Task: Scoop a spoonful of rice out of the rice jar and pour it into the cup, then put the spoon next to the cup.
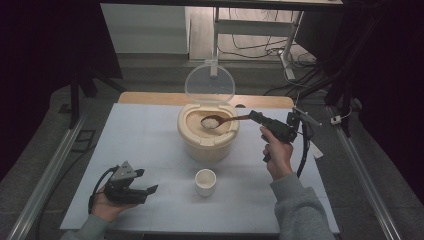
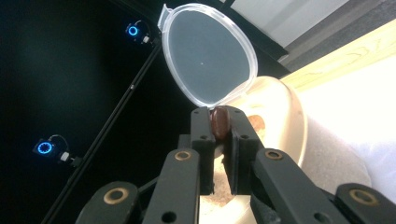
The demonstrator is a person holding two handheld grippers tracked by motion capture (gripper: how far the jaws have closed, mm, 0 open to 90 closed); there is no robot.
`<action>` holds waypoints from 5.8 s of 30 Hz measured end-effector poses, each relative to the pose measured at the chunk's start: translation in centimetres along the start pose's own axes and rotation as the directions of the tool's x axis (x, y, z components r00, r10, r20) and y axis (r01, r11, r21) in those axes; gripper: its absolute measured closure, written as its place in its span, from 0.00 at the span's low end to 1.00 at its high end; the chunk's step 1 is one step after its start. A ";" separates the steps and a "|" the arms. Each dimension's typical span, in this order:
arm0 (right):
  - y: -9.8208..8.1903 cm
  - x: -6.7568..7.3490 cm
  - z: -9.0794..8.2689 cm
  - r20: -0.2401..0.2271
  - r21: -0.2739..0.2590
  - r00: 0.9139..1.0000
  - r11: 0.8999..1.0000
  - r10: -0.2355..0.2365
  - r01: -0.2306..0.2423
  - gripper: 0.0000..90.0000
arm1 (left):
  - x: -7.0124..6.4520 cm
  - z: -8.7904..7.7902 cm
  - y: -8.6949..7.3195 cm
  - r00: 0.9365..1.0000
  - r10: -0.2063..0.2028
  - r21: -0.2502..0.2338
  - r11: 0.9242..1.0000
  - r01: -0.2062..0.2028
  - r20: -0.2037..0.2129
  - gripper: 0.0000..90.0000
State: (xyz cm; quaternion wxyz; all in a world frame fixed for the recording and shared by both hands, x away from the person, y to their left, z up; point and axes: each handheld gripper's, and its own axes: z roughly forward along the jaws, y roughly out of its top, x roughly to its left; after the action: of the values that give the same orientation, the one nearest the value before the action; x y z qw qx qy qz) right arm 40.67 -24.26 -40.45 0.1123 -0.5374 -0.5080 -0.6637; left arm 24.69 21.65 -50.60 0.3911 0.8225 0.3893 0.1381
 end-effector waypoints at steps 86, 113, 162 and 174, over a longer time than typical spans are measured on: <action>-6.6 1.1 -3.5 0.027 0.304 0.946 0.905 -0.322 0.299 0.92 | 0.2 0.3 -0.2 1.000 -0.008 0.017 1.000 0.008 0.000 0.25; -6.2 2.3 -4.7 -0.045 0.253 0.901 0.868 -0.431 0.427 0.92 | 0.2 0.2 -0.2 1.000 -0.010 0.014 1.000 0.010 -0.002 0.25; -3.3 1.6 -7.2 -0.098 0.535 0.872 0.713 -0.480 0.453 0.92 | 0.3 0.6 -0.1 1.000 -0.001 0.026 1.000 0.000 0.002 0.25; -4.8 1.5 -3.9 -0.127 0.676 0.862 0.593 -0.491 0.437 0.92 | 0.3 0.7 -0.1 1.000 0.005 0.031 1.000 -0.005 0.004 0.26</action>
State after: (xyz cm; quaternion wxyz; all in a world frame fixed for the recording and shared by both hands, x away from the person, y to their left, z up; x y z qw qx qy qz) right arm 34.46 -24.54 -41.47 0.1070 -0.3296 -0.8417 -0.4141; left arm 25.21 21.59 -51.12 0.3787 0.8296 0.3887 0.1313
